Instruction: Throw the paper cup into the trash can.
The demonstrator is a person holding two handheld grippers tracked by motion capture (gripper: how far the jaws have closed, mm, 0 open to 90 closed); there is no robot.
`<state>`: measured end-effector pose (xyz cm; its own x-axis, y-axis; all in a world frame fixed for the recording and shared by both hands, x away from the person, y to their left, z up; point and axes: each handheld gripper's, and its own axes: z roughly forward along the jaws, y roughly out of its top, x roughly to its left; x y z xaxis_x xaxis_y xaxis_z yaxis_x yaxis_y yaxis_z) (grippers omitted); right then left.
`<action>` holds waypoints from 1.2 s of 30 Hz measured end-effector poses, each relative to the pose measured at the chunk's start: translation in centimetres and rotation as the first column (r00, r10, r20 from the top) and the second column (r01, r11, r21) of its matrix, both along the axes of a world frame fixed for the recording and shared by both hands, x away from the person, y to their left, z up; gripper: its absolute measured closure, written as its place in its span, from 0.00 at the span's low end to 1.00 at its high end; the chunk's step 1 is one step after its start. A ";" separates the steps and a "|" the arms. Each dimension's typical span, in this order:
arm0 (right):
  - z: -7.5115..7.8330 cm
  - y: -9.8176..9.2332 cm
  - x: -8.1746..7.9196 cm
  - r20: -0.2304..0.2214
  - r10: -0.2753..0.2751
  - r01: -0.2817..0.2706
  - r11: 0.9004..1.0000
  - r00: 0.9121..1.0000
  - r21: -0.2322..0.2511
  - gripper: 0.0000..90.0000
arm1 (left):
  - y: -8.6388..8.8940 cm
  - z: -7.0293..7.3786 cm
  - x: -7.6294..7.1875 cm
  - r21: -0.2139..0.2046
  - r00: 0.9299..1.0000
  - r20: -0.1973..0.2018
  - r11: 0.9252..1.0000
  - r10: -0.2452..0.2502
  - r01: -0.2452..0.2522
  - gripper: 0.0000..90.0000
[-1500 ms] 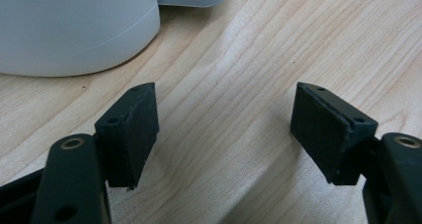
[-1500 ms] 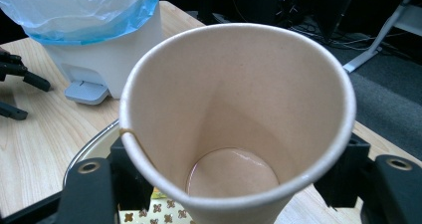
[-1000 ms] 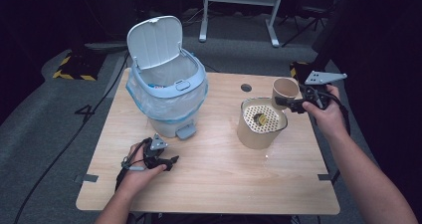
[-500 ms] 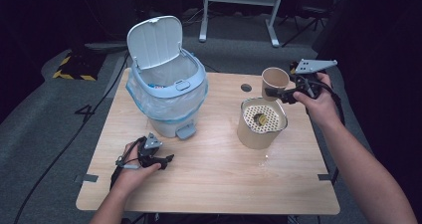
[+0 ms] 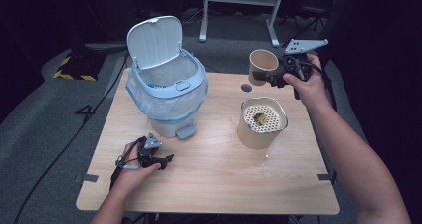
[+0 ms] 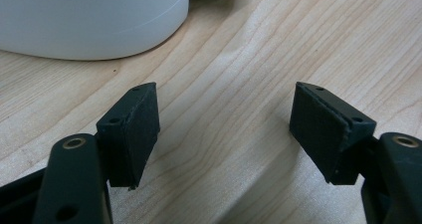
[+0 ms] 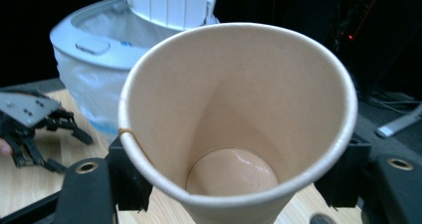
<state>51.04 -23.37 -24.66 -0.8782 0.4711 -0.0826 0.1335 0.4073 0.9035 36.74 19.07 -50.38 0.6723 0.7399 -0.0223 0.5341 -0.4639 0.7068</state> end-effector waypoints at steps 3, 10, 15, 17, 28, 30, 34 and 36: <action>0.4 0.7 0.5 0.003 0.009 -0.009 1.000 1.000 0.010 0.34 | 0.0 0.0 -0.1 0.000 1.000 -0.001 1.000 0.009 -0.009 0.31; 1.7 2.9 1.6 0.006 0.033 -0.033 0.998 0.999 0.058 0.34 | -0.1 0.0 -0.1 -0.001 1.000 -0.004 1.000 0.015 -0.015 0.30; 2.5 5.0 2.3 0.013 0.067 -0.068 0.994 0.998 0.081 0.33 | -0.1 0.0 -0.1 0.001 1.000 -0.003 1.000 0.015 -0.015 0.30; 2.7 5.9 2.5 0.017 0.083 -0.084 0.993 0.996 0.083 0.33 | -0.1 0.0 -0.1 0.001 1.000 -0.004 1.000 0.014 -0.014 0.30; 3.3 11.4 3.2 0.002 0.139 -0.139 0.986 0.990 0.097 0.33 | -0.1 0.0 -0.2 0.009 1.000 -0.001 1.000 0.019 -0.019 0.30; 3.3 12.2 3.3 -0.003 0.147 -0.146 0.984 0.989 0.107 0.33 | -0.1 0.0 -0.2 0.009 1.000 -0.001 1.000 0.019 -0.019 0.30; 3.1 13.6 3.6 -0.010 0.156 -0.154 0.982 0.988 0.105 0.33 | -0.1 0.0 -0.2 0.007 1.000 0.000 1.000 0.020 -0.020 0.30; 3.0 14.4 3.7 -0.020 0.164 -0.161 0.980 0.986 0.114 0.33 | -0.1 0.0 -0.2 0.008 1.000 -0.001 1.000 0.019 -0.019 0.30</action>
<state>54.77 -8.96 -21.69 -0.9452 0.3265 -0.0106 0.1010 0.3231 0.9410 36.55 18.99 -50.34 0.6581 0.7528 -0.0170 0.5439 -0.4597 0.7021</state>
